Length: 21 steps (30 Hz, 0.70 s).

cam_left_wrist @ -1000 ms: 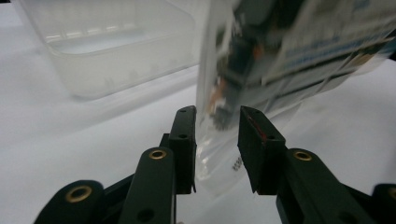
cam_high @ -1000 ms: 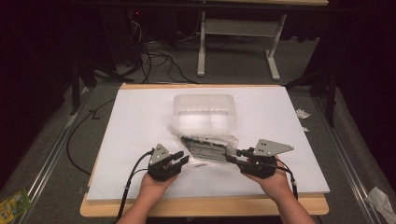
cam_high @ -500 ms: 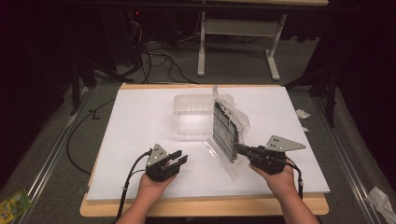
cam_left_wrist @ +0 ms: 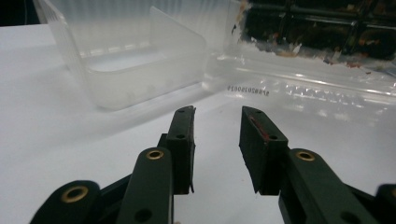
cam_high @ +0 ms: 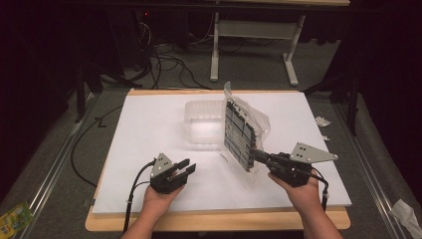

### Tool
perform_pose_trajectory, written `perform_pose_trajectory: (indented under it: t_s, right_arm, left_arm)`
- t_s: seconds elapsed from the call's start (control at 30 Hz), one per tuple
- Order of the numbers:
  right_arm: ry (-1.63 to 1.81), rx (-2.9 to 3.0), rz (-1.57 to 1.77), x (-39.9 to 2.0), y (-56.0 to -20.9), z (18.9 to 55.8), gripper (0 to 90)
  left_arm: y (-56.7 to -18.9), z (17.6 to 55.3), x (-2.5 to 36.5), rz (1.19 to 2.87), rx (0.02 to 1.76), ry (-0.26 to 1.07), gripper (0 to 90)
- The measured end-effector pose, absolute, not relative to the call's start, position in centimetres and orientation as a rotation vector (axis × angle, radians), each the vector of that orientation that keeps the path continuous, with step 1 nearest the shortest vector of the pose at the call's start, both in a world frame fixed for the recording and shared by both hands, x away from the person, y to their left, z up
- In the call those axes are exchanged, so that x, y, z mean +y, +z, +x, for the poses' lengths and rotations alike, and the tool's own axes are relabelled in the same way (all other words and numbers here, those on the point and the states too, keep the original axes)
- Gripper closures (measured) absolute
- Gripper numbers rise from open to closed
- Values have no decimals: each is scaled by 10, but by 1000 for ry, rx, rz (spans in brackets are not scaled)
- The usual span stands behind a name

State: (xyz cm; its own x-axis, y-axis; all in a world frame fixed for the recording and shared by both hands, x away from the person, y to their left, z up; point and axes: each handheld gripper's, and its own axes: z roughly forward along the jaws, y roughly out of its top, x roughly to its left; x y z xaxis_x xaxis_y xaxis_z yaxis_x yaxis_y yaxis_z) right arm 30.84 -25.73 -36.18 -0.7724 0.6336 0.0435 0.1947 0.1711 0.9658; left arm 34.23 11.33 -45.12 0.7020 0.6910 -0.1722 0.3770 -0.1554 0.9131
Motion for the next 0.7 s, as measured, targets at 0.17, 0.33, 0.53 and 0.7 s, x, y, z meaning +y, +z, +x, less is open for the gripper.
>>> perform_pose_trajectory:
  t_s: [0.17, 0.33, 0.53, 0.7]
  right_arm:
    - [1660, 2036, 767, -253, -344, 316, 888]
    - [1637, 2025, 745, -241, -321, 340, 889]
    - [1614, 2042, 741, -220, -316, 380, 889]
    - [1595, 2061, 749, -204, -322, 410, 889]
  left_arm:
    - [-447, 341, 122, 1763, 855, 354, 656]
    - [-444, 340, 128, 1741, 861, 361, 654]
    - [-443, 338, 127, 1749, 853, 360, 652]
    - [-444, 336, 124, 1764, 842, 353, 652]
